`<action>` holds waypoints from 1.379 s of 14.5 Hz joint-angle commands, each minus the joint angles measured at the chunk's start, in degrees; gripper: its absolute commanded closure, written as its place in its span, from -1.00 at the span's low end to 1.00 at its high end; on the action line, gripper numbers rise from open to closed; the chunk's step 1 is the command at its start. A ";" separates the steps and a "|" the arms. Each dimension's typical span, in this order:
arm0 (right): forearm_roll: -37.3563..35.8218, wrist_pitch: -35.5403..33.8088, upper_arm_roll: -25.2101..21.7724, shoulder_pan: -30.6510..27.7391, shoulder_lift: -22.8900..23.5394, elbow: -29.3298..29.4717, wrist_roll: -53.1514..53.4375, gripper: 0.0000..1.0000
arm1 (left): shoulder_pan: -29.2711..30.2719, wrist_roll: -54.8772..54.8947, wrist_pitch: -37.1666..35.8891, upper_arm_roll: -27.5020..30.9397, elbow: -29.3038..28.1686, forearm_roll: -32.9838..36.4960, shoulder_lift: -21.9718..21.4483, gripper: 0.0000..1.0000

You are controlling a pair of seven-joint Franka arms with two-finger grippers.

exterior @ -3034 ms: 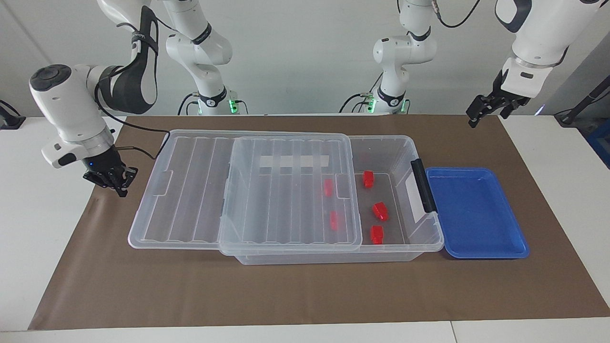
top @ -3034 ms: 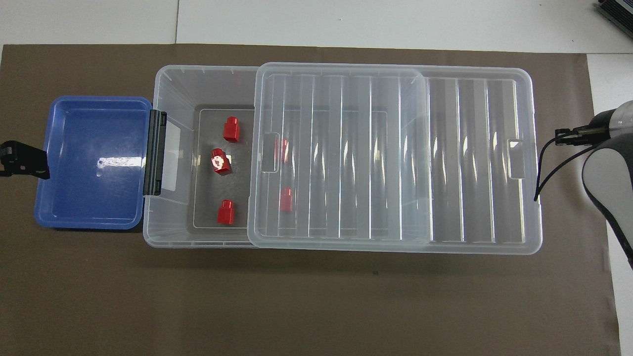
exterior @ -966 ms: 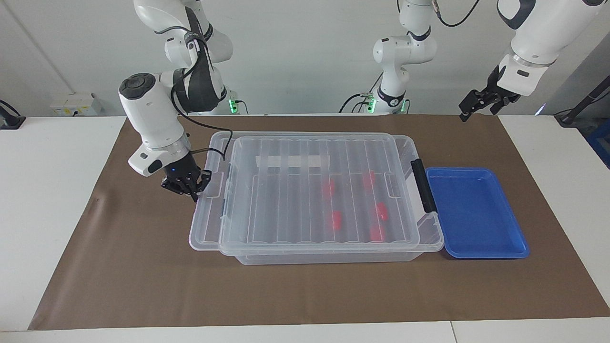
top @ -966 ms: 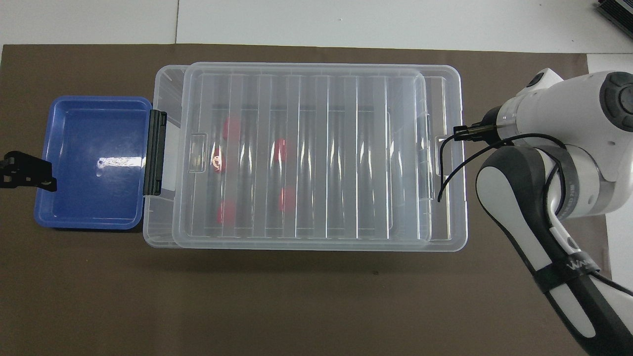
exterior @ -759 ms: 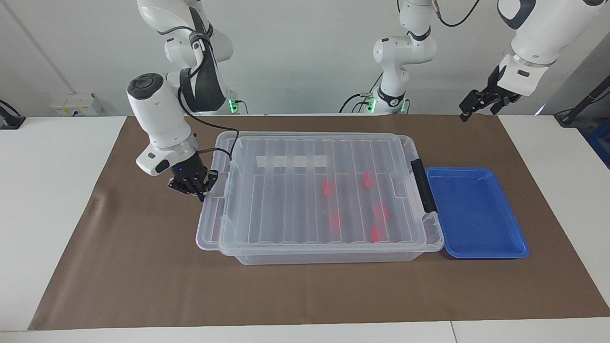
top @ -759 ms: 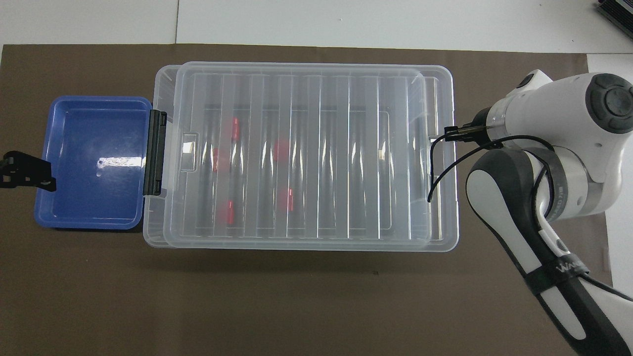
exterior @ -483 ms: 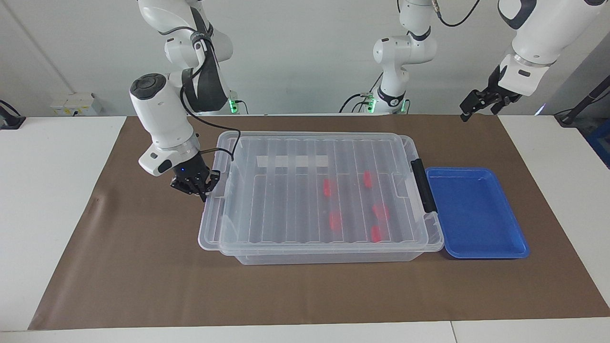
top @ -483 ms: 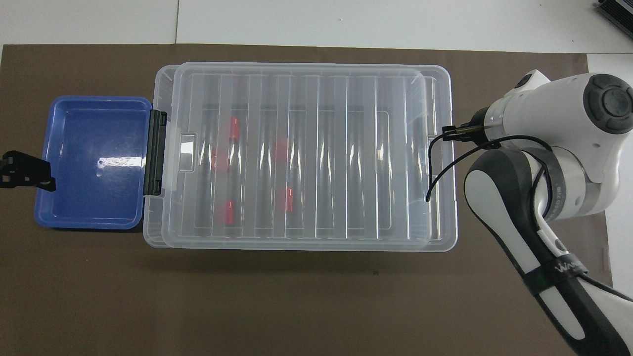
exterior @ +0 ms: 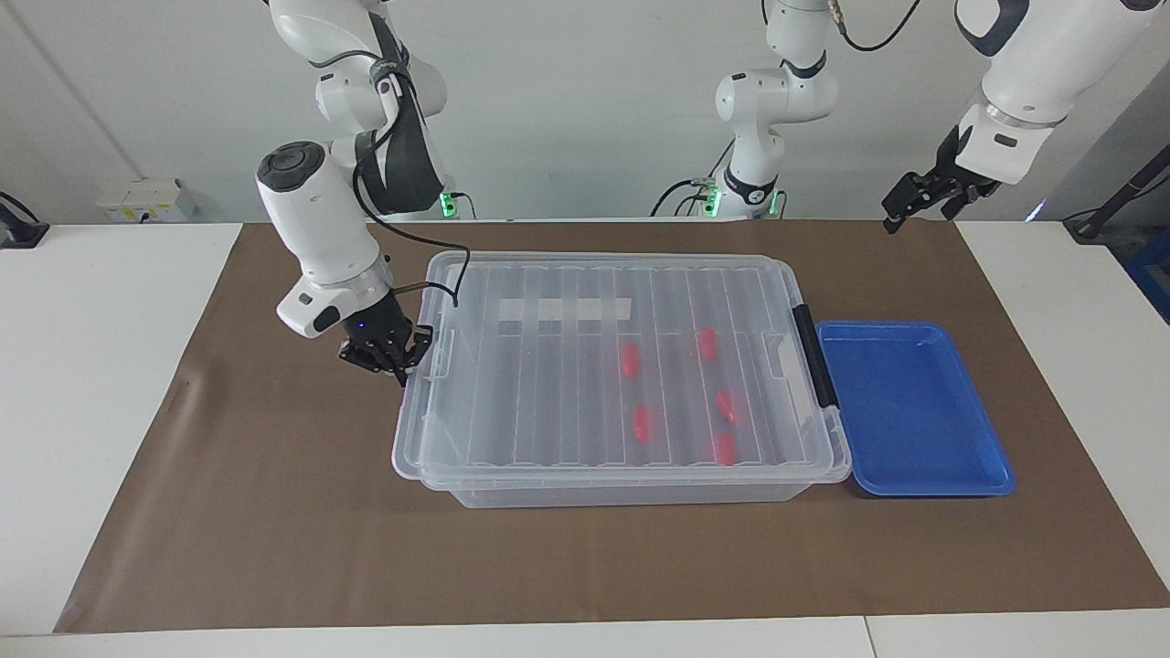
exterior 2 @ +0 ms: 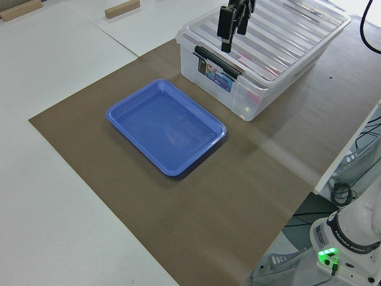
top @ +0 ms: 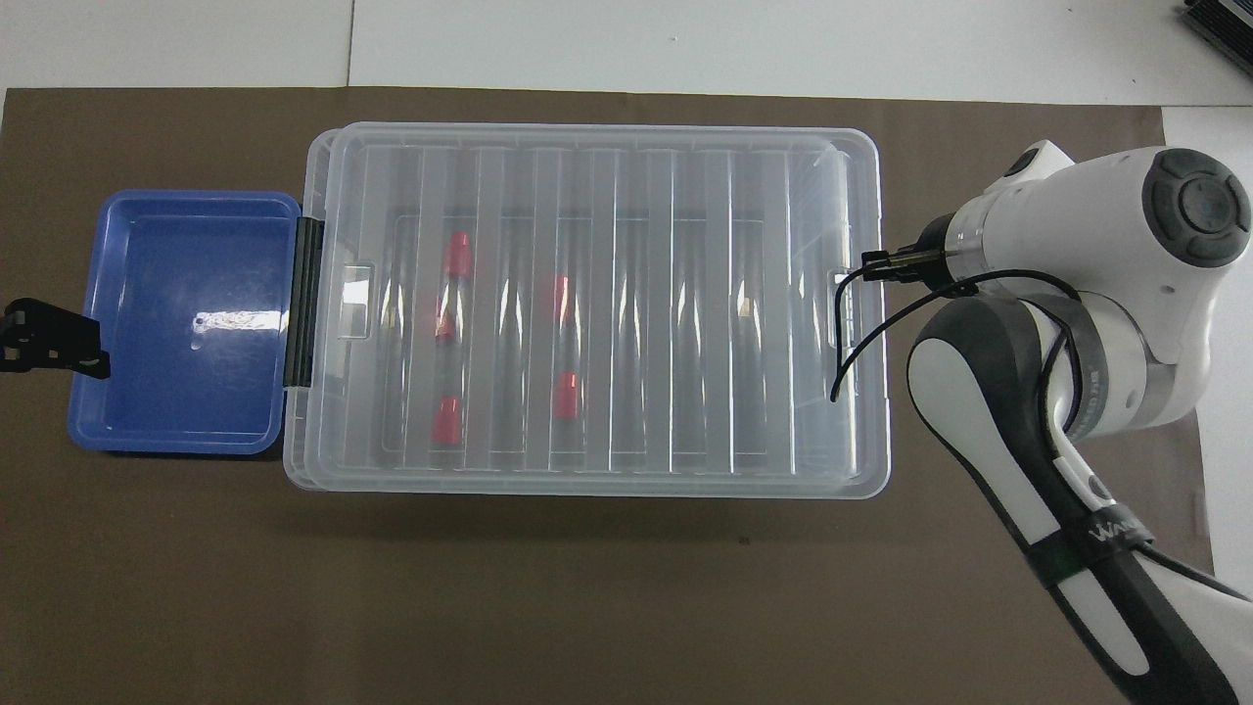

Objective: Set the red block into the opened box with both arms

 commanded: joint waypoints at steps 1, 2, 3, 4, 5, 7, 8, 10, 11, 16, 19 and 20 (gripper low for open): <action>1.68 1.49 0.31 0.30 0.35 -0.48 0.39 1.00 | -0.08 0.53 1.38 0.25 -2.10 0.76 -1.66 -1.00; 2.03 1.49 0.31 0.30 0.35 -0.57 0.39 1.00 | -0.08 0.62 1.38 0.25 -2.10 0.59 -1.66 -1.00; 2.12 1.49 0.31 0.30 0.35 -0.48 0.39 1.00 | -0.17 0.62 1.38 0.17 -2.02 0.32 -1.66 -1.00; 2.12 1.49 0.31 0.30 0.35 -0.57 0.13 1.00 | -0.43 0.62 1.47 0.08 -2.10 0.23 -1.66 -1.00; 2.12 1.49 0.31 0.30 0.35 -0.57 0.12 1.00 | -0.52 0.62 1.56 0.17 -2.10 -0.55 -1.66 -1.00; 2.12 1.49 0.31 0.30 0.35 -0.57 0.04 1.00 | -0.43 0.70 1.47 0.17 -2.10 -1.44 -1.66 -1.00; 2.12 1.49 0.31 0.30 0.35 -0.57 0.04 1.00 | -0.43 0.70 1.47 0.17 -2.02 -1.44 -1.66 -1.00; 2.12 1.40 0.31 0.30 0.35 -0.57 -0.14 1.00 | -0.43 0.62 1.47 0.17 -2.02 -1.44 -1.66 -1.00; 2.12 1.40 0.31 0.30 0.35 -0.57 -0.14 1.00 | -0.43 0.62 1.56 0.17 -2.02 -1.44 -1.66 -1.00; 2.47 1.31 0.31 0.30 0.35 -0.65 -0.32 1.00 | -0.61 0.53 1.56 0.17 -2.02 -1.35 -1.66 -1.00; 3.26 1.31 0.31 0.30 0.26 -0.65 -0.84 1.00 | -0.52 0.44 1.47 0.17 -2.02 -1.35 -1.66 -1.00; 3.26 1.31 0.31 0.30 0.26 -0.65 -0.84 1.00 | -0.35 0.35 1.47 0.17 -2.02 -1.35 -1.66 -1.00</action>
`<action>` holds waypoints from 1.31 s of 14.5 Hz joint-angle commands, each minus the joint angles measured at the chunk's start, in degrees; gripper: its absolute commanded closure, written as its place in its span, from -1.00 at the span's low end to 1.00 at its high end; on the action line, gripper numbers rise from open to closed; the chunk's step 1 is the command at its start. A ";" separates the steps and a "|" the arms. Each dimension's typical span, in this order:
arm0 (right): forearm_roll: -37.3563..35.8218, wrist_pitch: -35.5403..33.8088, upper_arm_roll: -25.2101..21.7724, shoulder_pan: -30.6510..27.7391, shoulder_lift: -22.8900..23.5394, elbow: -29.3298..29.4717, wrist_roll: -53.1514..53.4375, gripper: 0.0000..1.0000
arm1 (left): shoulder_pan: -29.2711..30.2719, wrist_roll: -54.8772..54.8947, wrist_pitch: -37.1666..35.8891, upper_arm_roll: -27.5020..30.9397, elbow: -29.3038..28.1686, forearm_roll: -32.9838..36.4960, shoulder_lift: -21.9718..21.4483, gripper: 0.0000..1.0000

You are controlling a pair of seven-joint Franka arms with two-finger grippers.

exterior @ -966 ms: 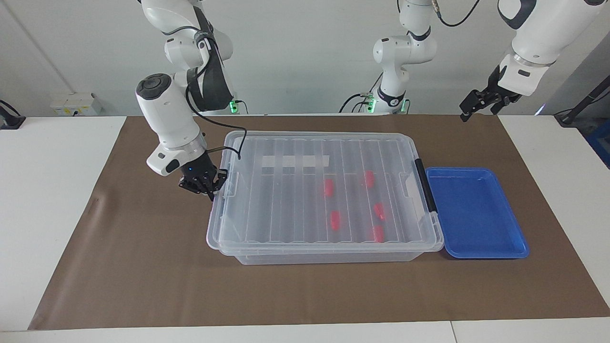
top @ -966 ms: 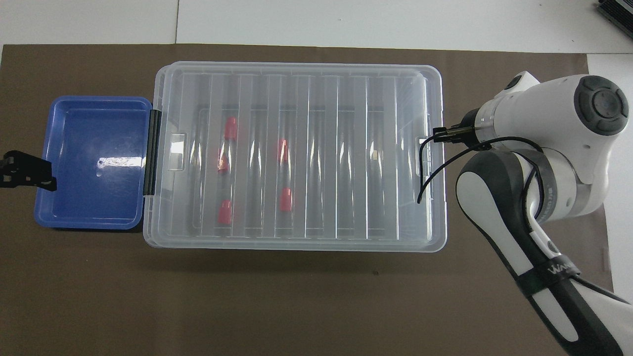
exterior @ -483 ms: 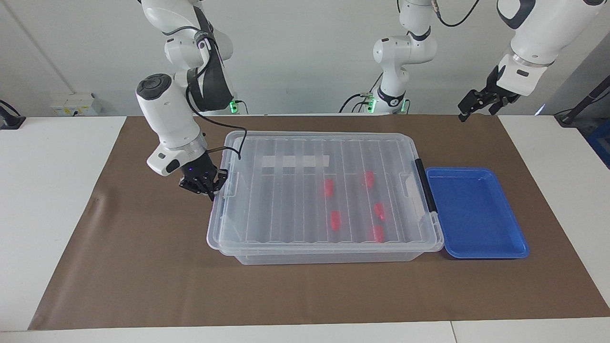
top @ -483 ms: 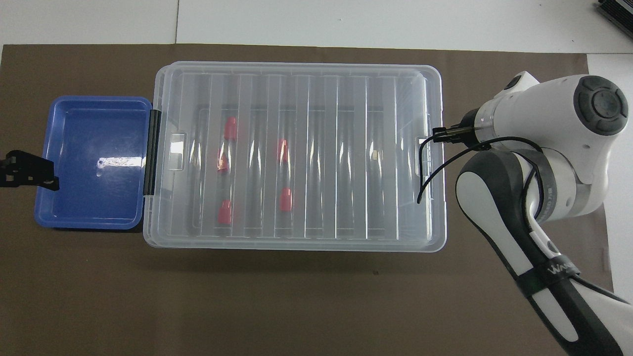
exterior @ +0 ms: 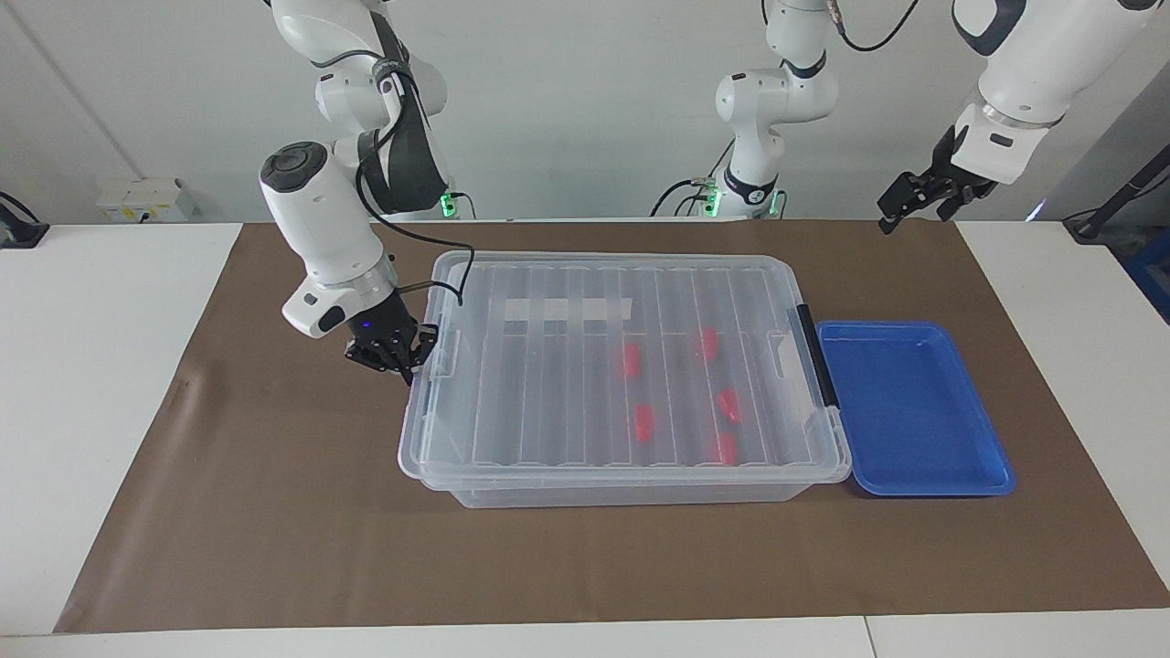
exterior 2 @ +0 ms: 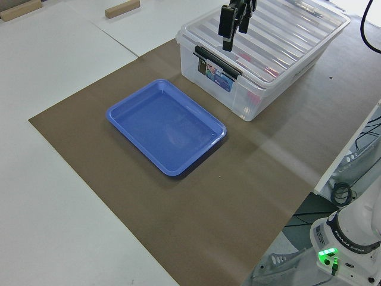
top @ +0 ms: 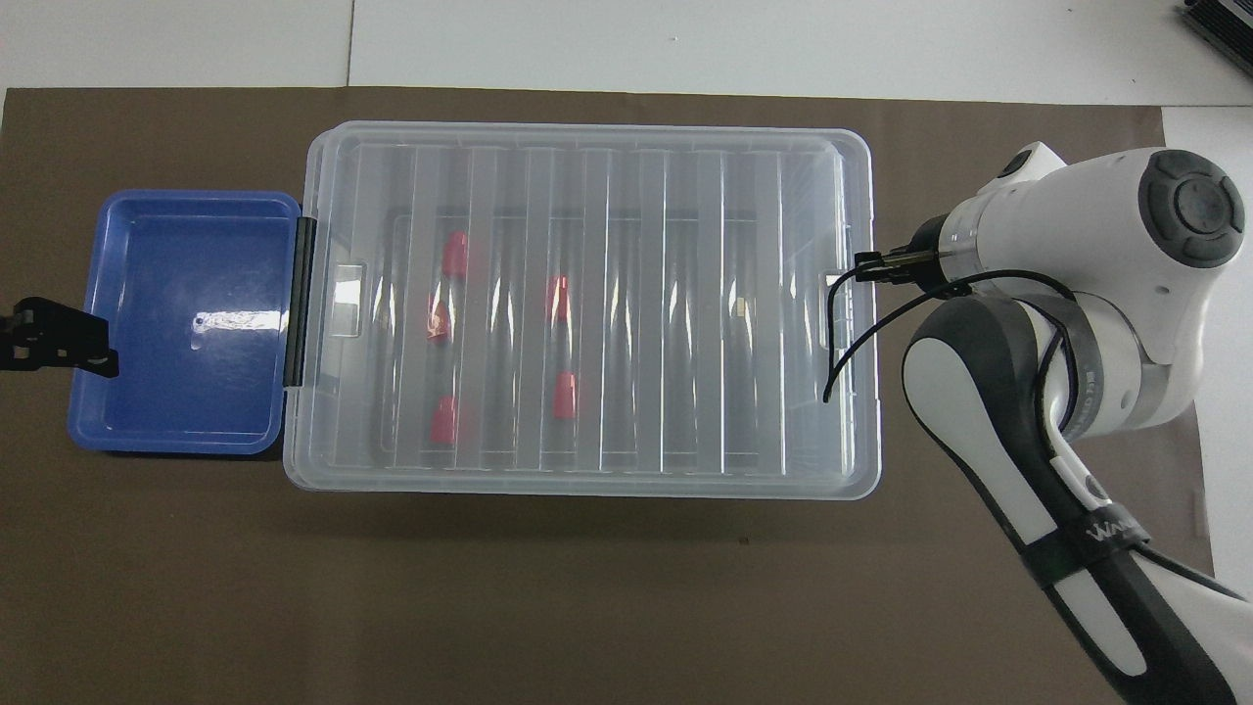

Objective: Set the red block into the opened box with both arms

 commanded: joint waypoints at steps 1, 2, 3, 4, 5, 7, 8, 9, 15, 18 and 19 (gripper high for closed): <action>1.74 1.21 0.31 -0.02 0.18 -0.63 -0.93 1.00 | -0.05 0.35 1.28 0.52 -2.01 -0.60 -1.66 -1.00; 1.74 1.30 0.31 -0.02 0.18 -0.63 -0.84 1.00 | -0.05 0.26 1.28 0.52 -2.10 -0.60 -1.66 -1.00; 1.74 1.30 0.31 -0.02 0.18 -0.63 -0.93 1.00 | -0.05 0.26 1.28 0.61 -2.01 -0.60 -1.66 -1.00; 1.74 1.30 0.31 -0.02 0.18 -0.63 -0.93 1.00 | -0.05 0.26 1.28 0.61 -2.10 -0.60 -1.66 -1.00; 1.74 1.30 0.31 -0.02 0.18 -0.63 -0.93 1.00 | -0.05 0.26 1.28 0.52 -2.01 -0.51 -1.66 -1.00; 1.74 1.04 0.31 -0.02 0.18 -0.55 -0.84 1.00 | -0.05 0.26 1.28 0.52 -2.10 -0.51 -1.66 -1.00; 1.65 0.60 0.22 -0.02 0.18 -0.46 -0.75 1.00 | -0.05 0.26 1.28 0.52 -2.01 -0.59 -1.66 -1.00; 1.22 0.34 0.13 -0.02 0.01 -0.46 -0.58 1.00 | -0.05 0.26 1.28 0.61 -2.01 -0.51 -1.66 -1.00; -3.00 -7.91 -0.31 -4.14 -4.03 0.16 -0.05 -0.71 | -0.05 0.26 1.28 0.52 -2.01 -0.60 -1.66 -1.00; -3.97 -12.13 -0.66 -5.20 -6.67 0.85 1.26 -1.00 | -0.05 0.26 1.28 0.52 -2.01 -0.59 -1.66 -1.00; -5.10 -14.23 -0.66 -5.20 -7.20 2.25 3.70 -1.00 | -0.05 0.26 1.28 0.52 -2.01 -0.60 -1.66 -1.00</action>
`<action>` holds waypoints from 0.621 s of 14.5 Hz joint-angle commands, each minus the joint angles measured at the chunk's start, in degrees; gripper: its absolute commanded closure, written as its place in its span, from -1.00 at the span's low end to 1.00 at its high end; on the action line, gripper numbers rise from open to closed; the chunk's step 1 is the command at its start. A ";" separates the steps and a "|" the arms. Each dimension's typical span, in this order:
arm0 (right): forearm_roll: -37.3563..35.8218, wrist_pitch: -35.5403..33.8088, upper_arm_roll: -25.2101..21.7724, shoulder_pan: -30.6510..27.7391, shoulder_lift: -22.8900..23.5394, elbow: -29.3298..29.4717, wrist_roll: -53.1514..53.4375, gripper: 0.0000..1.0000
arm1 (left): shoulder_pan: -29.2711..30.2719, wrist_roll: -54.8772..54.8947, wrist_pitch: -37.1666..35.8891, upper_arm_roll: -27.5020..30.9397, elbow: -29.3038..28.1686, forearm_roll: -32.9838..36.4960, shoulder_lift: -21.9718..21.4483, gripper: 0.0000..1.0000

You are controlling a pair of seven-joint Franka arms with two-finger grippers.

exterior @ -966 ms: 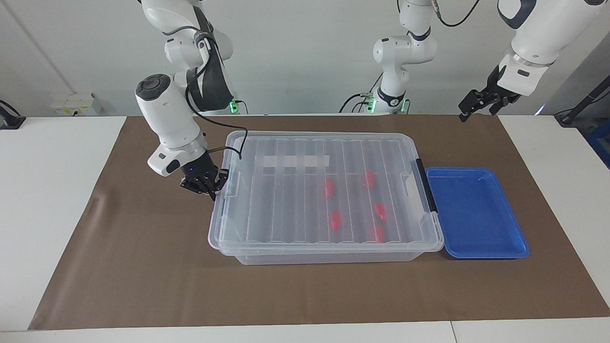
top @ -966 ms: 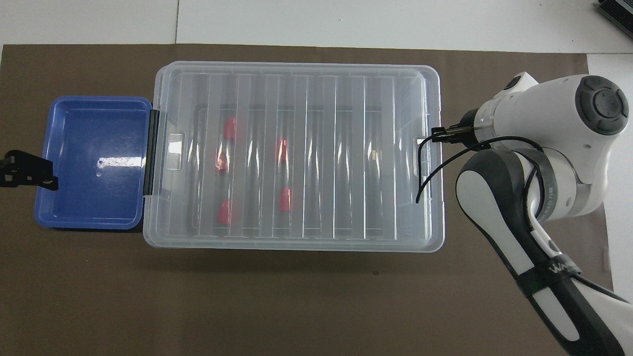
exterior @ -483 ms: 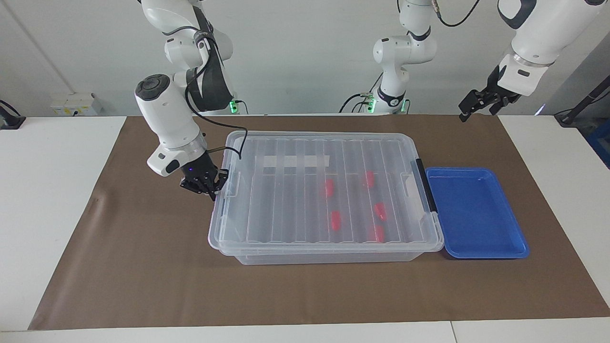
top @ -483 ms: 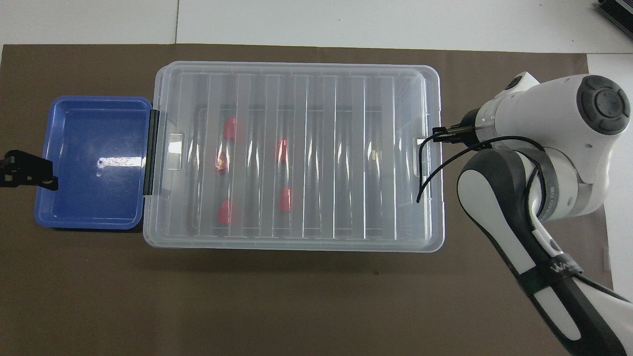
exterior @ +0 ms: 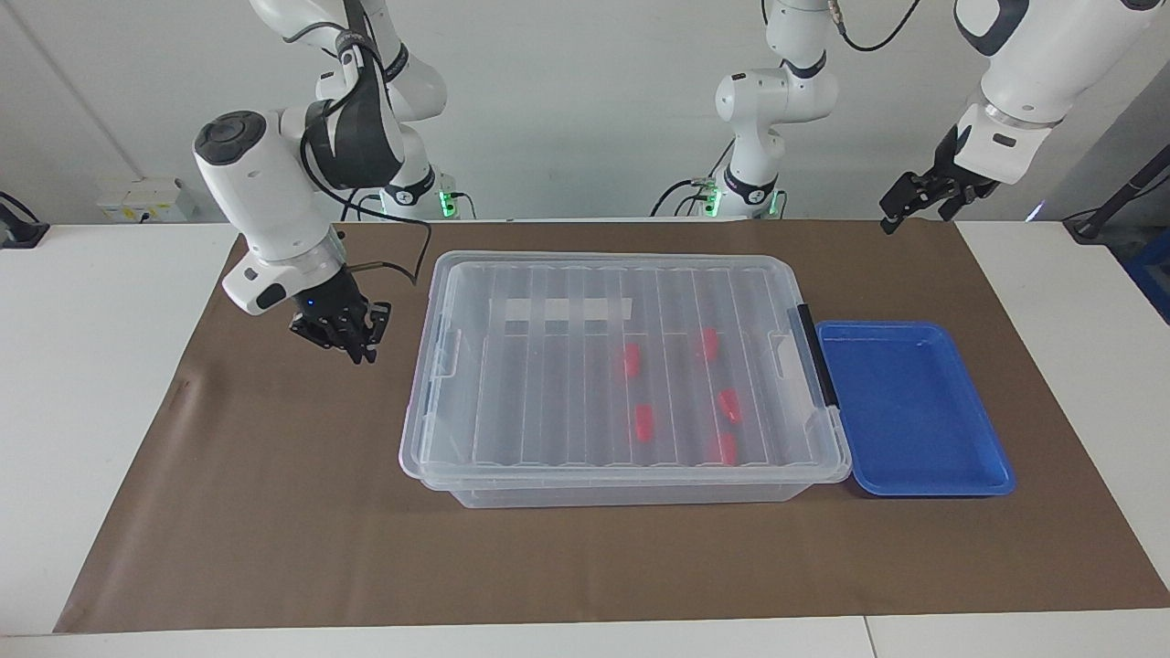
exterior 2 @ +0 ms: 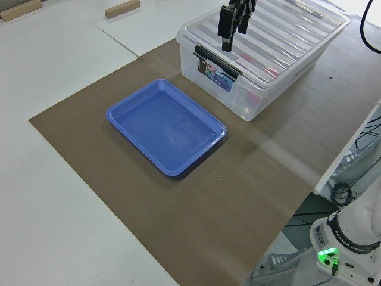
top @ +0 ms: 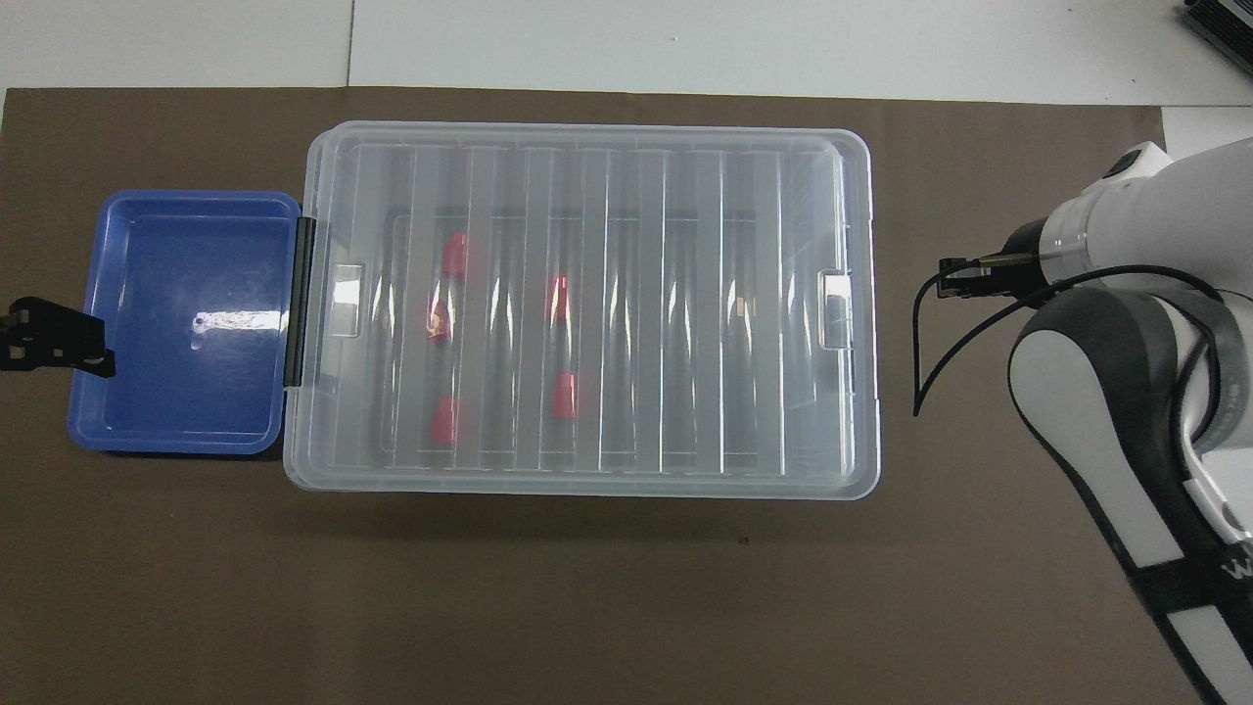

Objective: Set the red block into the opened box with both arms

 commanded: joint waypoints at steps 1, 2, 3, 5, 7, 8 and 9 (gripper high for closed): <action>-3.53 -6.21 0.13 -0.32 -2.21 2.90 5.22 -1.00 | -0.08 0.26 1.27 0.26 -2.00 -0.51 -1.66 -1.00; -4.50 -9.29 0.13 -0.32 -2.73 4.66 5.93 -1.00 | -0.08 0.26 1.27 0.34 -2.00 -0.51 -1.66 -1.00; -4.68 -12.54 0.04 -0.40 -3.35 6.15 5.94 -1.00 | -0.08 0.26 1.27 0.26 -2.00 -0.60 -1.66 -1.00; -4.68 -17.56 0.13 -2.41 -5.80 8.10 5.76 -1.00 | -0.08 0.26 1.27 0.26 -2.00 -0.60 -1.66 -1.00; -4.68 -23.26 0.22 -3.91 -7.05 11.16 5.41 -1.00 | -0.08 0.26 1.27 0.26 -2.00 -0.60 -1.66 -1.00; -4.68 -25.21 0.22 -4.09 -6.96 11.88 5.32 -1.00 | -0.08 0.26 1.27 0.34 -2.00 -0.60 -1.66 -1.00; -4.60 -26.36 0.13 -4.09 -7.05 11.97 5.15 -1.00 | -0.08 0.26 1.27 0.26 -2.00 -0.60 -1.66 -1.00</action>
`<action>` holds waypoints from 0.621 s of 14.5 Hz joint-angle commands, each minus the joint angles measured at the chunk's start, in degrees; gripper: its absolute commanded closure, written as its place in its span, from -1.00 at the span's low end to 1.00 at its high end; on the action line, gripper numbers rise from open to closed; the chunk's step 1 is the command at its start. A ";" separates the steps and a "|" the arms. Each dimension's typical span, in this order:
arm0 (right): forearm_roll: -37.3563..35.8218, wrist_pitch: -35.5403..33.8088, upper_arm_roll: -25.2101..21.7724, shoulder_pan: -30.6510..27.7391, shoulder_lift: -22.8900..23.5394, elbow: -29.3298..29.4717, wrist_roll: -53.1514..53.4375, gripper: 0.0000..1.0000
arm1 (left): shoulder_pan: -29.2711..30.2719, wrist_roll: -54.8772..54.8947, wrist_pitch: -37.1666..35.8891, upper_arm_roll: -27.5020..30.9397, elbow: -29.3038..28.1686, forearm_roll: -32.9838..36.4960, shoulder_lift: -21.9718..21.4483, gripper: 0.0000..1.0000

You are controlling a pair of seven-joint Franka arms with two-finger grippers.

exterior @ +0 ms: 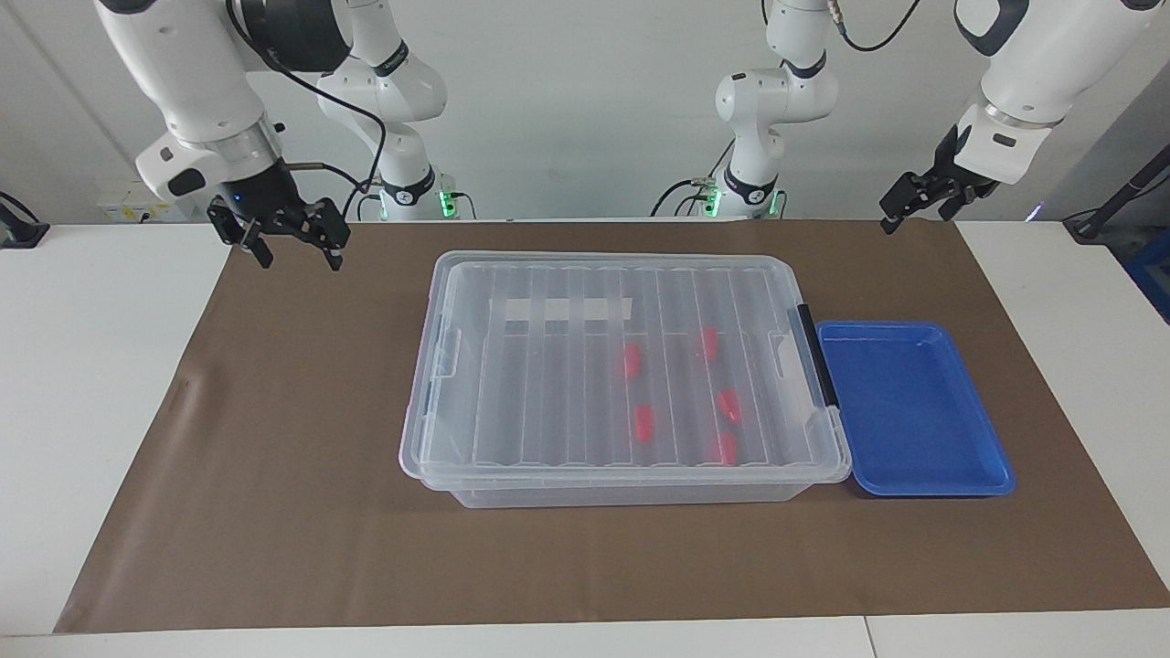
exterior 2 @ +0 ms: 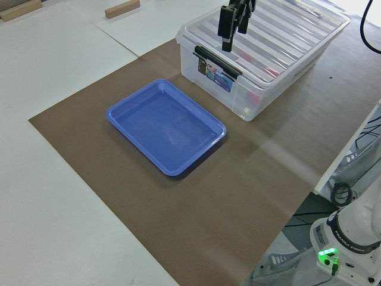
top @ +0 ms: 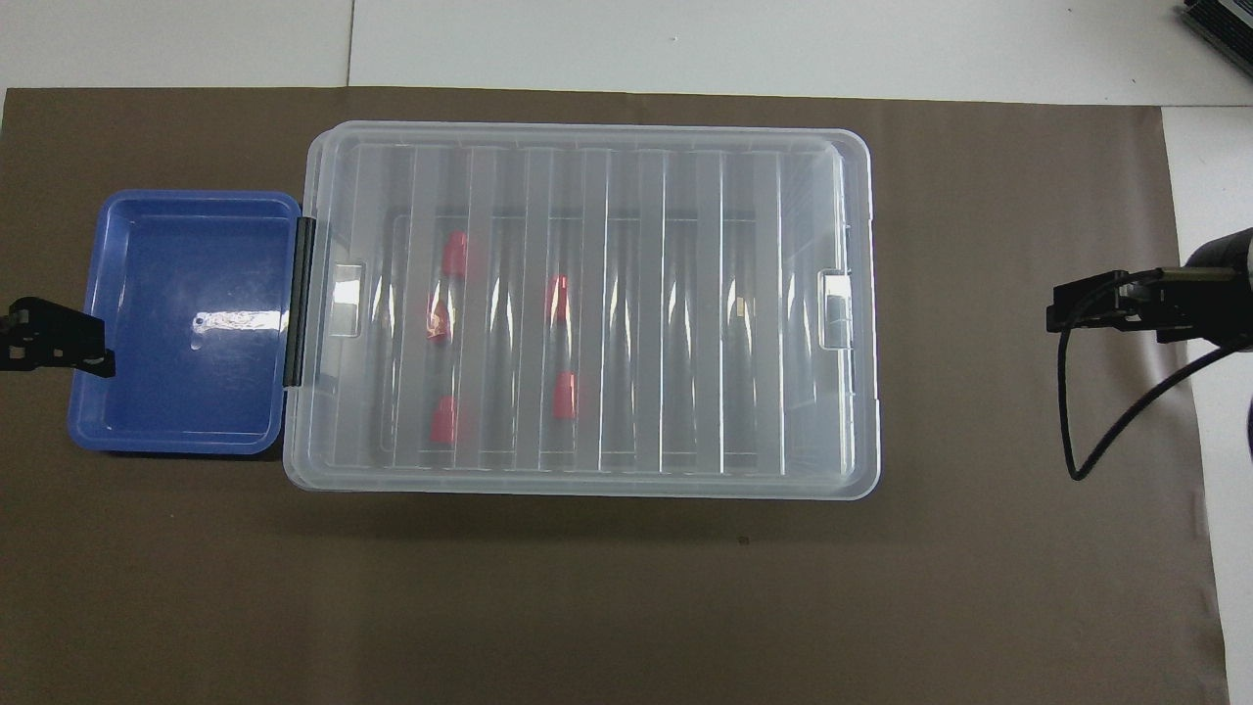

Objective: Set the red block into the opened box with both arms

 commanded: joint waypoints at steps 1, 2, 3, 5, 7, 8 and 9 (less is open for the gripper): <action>-0.55 -2.57 0.27 -0.63 0.32 1.15 -0.06 -1.00 | -0.08 0.26 1.27 0.26 -2.08 -0.60 -1.66 -1.00; -0.55 -2.30 0.27 -0.55 0.23 0.80 -0.58 -1.00 | -0.08 0.26 1.27 0.26 -1.99 -0.60 -1.66 -1.00; -0.55 -2.47 0.35 -0.54 0.23 0.80 -0.67 -1.00 | -0.08 0.26 1.27 0.26 -1.99 -0.60 -1.66 -1.00; -0.81 -3.26 0.27 -0.89 0.23 1.06 -2.94 -1.00 | -0.08 0.44 1.36 0.26 -1.99 -0.51 -1.66 -1.00; -1.51 -3.62 0.27 -1.60 0.31 1.32 -7.25 -1.00 | -0.08 0.26 1.36 0.26 -1.99 -0.51 -1.66 -1.00; -1.43 -3.71 0.27 -1.77 0.32 1.41 -7.27 -1.00 | -0.08 0.26 1.36 0.26 -1.99 -0.51 -1.66 -1.00; -1.43 -3.62 0.27 -2.21 0.32 1.41 -7.27 -1.00 | -0.34 0.18 1.36 0.26 -1.99 -0.51 -1.66 -1.00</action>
